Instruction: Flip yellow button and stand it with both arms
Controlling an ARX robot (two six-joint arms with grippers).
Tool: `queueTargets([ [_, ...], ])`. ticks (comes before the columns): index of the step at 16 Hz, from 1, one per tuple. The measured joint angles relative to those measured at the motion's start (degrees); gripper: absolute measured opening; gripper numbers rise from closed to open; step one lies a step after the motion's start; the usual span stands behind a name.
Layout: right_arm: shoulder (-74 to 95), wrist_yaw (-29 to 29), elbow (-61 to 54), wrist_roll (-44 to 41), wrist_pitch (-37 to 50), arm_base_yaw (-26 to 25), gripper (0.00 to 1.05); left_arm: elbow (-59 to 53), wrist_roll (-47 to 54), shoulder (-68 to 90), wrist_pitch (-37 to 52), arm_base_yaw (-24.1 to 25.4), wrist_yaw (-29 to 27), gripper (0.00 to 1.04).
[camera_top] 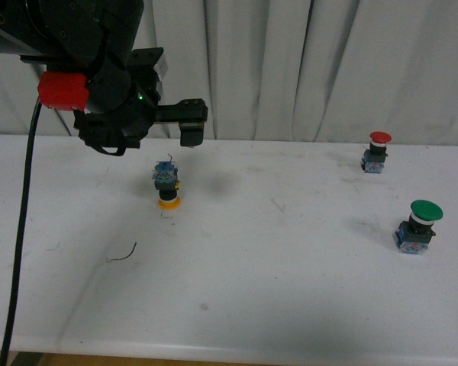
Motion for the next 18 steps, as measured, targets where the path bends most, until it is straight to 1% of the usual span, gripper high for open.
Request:
queueTargets([
  [1,0.0,0.0,0.0,0.0,0.0,0.0,0.98,0.0,0.0,0.1,0.0,-0.5,-0.1,0.98],
  [4,0.0,0.0,0.0,0.0,0.0,0.0,0.98,0.2,0.0,1.7,0.0,-1.6,-2.6,0.98],
  [7,0.0,0.0,0.0,0.0,0.0,0.0,0.98,1.0,0.1,4.8,-0.7,-1.6,-5.2,0.98],
  [11,0.0,0.0,0.0,0.0,0.0,0.0,0.98,2.8,0.0,6.5,-0.7,-0.6,-7.2,0.98],
  [13,0.0,0.0,0.0,0.0,0.0,0.0,0.98,3.5,-0.4,6.5,0.1,-0.3,-7.6,0.98],
  [14,0.0,0.0,0.0,0.0,0.0,0.0,0.98,3.7,-1.5,6.7,0.3,-0.5,-6.6,0.98],
  [18,0.0,0.0,0.0,0.0,0.0,0.0,0.98,3.9,-1.5,8.2,-0.2,-0.7,-7.1,0.98],
])
